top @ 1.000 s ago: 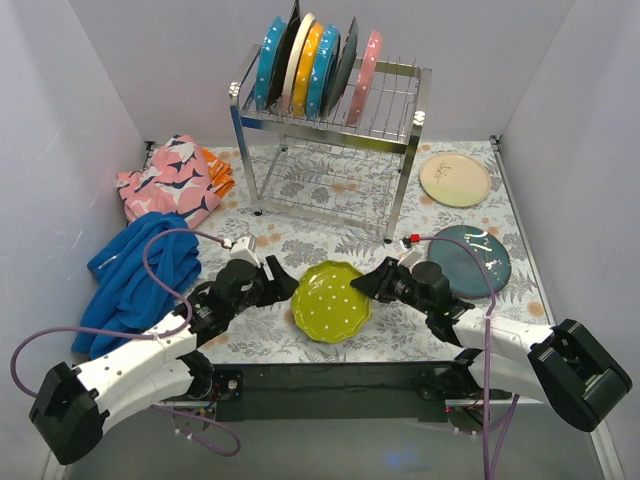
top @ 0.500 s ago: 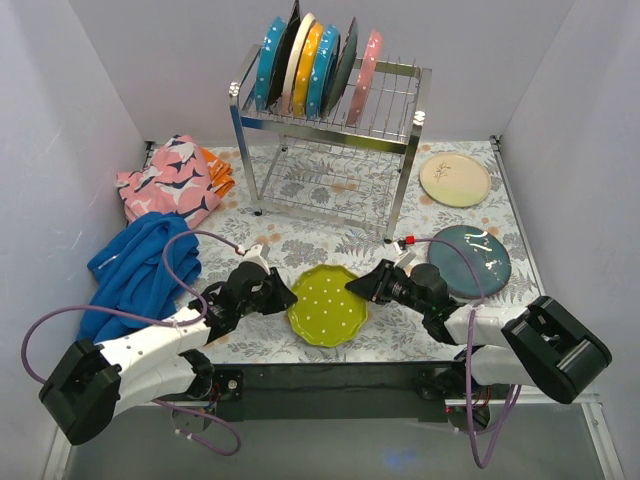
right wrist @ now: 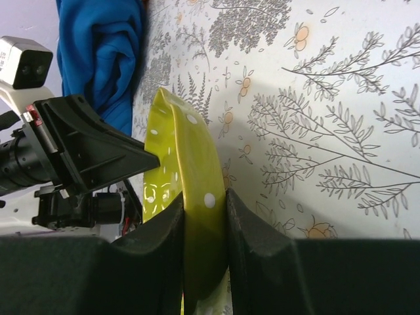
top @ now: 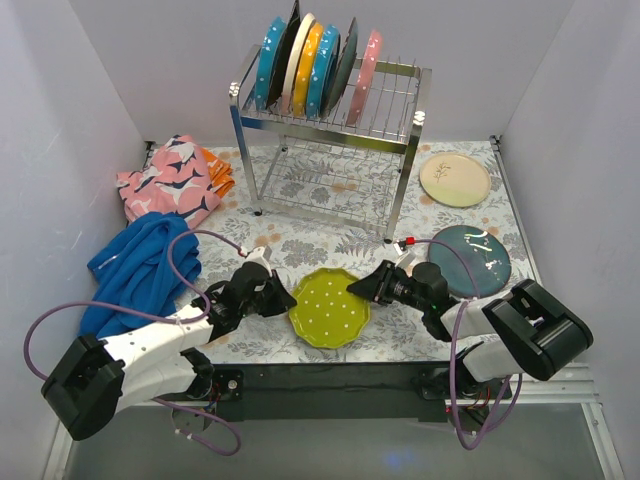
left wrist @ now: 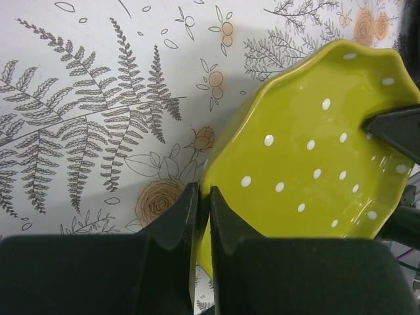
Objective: Unload the plates from the dish rack
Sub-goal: Place the plate at the center of the board.
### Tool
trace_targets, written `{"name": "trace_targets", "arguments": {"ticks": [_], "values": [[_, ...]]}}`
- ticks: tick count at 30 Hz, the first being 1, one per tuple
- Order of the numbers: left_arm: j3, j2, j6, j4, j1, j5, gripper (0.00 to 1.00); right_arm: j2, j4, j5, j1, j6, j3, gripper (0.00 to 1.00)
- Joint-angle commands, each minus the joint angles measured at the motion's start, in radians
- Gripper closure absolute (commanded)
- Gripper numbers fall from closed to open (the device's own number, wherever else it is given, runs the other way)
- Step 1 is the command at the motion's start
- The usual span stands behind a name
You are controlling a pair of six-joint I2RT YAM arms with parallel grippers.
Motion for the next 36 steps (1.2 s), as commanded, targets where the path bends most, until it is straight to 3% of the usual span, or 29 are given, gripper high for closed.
{"name": "trace_targets", "arguments": {"ticks": [1,17,28,36], "values": [[0.028,-0.032,-0.044,-0.083,0.004,-0.137,1.0,-0.01,0.1,-0.075,-0.015,0.036,0.043,0.66],[0.028,0.0,-0.095,-0.124,0.058,-0.243,1.0,-0.022,-0.167,0.002,-0.015,-0.057,0.116,0.58],[0.067,0.052,-0.092,-0.098,0.314,-0.226,1.0,-0.292,-0.342,-0.018,0.011,-0.122,0.124,0.56],[0.104,0.107,-0.09,-0.054,0.47,-0.32,1.0,-0.531,-0.437,-0.039,0.017,-0.146,0.107,0.55]]}}
